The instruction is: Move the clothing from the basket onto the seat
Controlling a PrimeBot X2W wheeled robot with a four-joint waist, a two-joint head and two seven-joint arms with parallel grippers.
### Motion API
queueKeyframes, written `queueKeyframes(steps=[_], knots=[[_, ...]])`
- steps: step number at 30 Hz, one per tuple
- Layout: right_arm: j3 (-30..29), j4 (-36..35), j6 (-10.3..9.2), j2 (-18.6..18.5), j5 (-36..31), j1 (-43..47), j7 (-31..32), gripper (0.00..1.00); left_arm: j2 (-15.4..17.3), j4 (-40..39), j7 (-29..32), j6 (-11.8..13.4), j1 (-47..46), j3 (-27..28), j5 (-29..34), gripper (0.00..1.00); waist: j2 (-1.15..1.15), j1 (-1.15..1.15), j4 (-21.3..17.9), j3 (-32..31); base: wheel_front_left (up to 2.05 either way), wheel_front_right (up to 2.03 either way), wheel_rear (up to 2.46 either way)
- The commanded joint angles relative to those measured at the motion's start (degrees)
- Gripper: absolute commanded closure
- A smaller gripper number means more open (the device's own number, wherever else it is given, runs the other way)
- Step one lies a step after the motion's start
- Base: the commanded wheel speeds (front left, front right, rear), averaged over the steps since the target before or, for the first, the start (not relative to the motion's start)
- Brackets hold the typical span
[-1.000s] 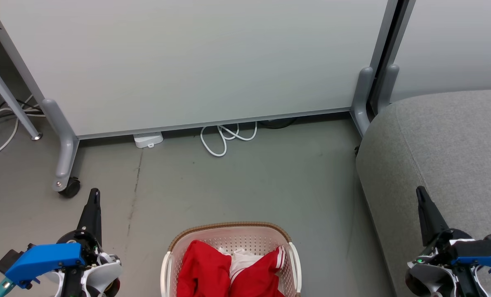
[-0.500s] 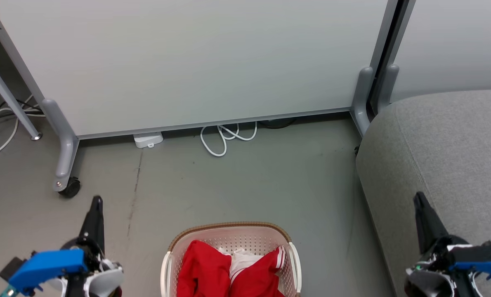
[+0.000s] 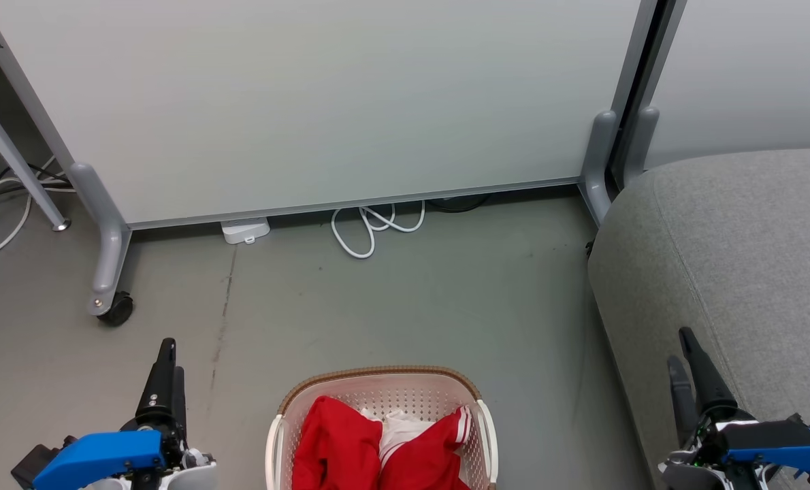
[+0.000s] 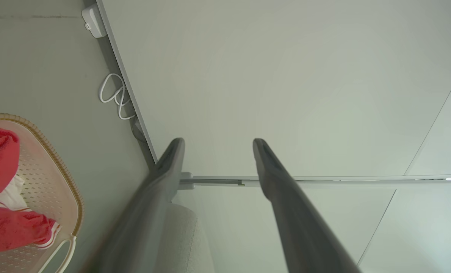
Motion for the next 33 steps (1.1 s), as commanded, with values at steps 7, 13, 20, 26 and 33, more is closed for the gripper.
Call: queueKeyframes(steps=[7, 13, 20, 26, 33], knots=[[0.76, -1.58, 0.04, -0.30, -9.33, -1.40, -2.12, 0.00, 0.47, -2.22, -2.09, 1.38, -1.59, -1.99, 8.70, 0.00, 0.00, 0.00, 0.25, 0.03, 0.00, 0.00, 0.00], [1.26, -1.87, 0.05, -0.34, -18.16, -1.40, -3.57, 0.00, 0.51, -3.28, -3.56, 2.15, -1.36, -3.50, 16.81, 0.00, 0.00, 0.00, 0.47, 0.08, 0.00, 0.00, 0.00], [2.10, -2.27, 0.06, -0.39, -28.91, -1.53, -5.13, 0.00, 0.75, -3.63, -5.12, 1.80, -1.08, -4.99, 27.50, 0.00, 0.00, 0.00, 0.64, 0.16, 0.00, 0.00, 0.00], [2.79, -2.73, 0.07, -0.43, -35.00, -1.45, -6.23, 0.00, 1.20, -3.70, -6.37, 1.95, -1.09, -6.62, 35.41, 0.00, 0.00, 0.00, 0.84, 0.15, 0.00, 0.00, 0.00], [3.35, -3.19, 0.08, -0.47, -41.17, -1.22, -7.28, 0.00, 1.75, -4.03, -7.76, 1.81, -1.00, -8.17, 42.21, 0.00, 0.00, 0.00, 1.13, 0.15, 0.00, 0.00, 0.00]])
